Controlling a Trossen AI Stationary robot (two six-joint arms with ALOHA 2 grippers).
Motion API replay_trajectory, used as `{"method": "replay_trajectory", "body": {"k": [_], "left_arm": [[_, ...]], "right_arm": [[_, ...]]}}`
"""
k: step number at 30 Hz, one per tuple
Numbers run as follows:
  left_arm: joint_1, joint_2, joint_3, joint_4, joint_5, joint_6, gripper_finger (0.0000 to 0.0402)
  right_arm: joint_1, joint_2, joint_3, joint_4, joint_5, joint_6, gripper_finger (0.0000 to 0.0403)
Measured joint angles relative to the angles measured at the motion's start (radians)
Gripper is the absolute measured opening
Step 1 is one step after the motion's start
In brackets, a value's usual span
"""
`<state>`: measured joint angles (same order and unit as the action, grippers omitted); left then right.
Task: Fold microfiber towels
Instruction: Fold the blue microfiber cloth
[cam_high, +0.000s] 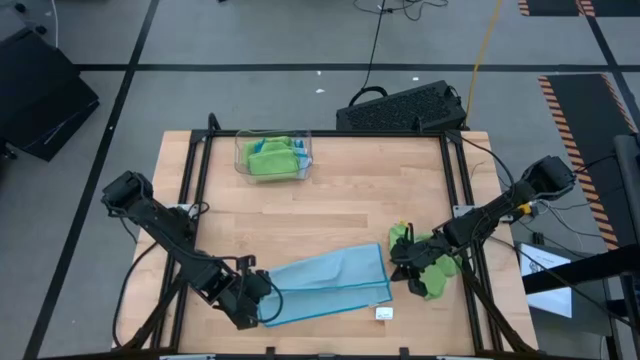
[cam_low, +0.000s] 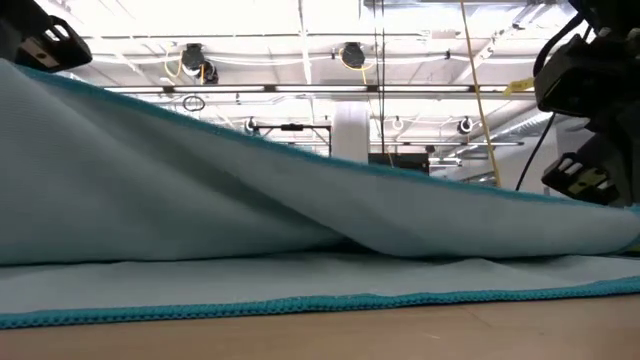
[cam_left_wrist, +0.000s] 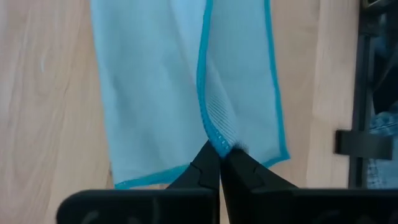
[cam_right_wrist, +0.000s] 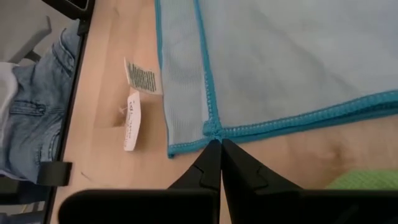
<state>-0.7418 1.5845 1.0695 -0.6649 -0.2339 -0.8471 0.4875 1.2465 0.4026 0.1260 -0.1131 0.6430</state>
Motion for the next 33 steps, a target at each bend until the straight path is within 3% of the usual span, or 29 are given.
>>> {"method": "replay_trajectory", "body": {"k": [14,21,33], "left_arm": [[-0.004,0.000,-0.003,0.114,-0.024,0.029,0.0008],[-0.009,-0.001,-0.084,0.230,-0.033,0.019,0.0006],[-0.013,-0.001,-0.119,0.230,-0.022,-0.028,0.0010]], "right_arm": [[0.031,0.000,0.000,0.006,-0.049,0.004,0.0000],[0.061,0.000,-0.001,0.036,-0.042,0.012,0.0000],[0.071,0.002,-0.001,0.063,0.010,0.022,0.0007]]}}
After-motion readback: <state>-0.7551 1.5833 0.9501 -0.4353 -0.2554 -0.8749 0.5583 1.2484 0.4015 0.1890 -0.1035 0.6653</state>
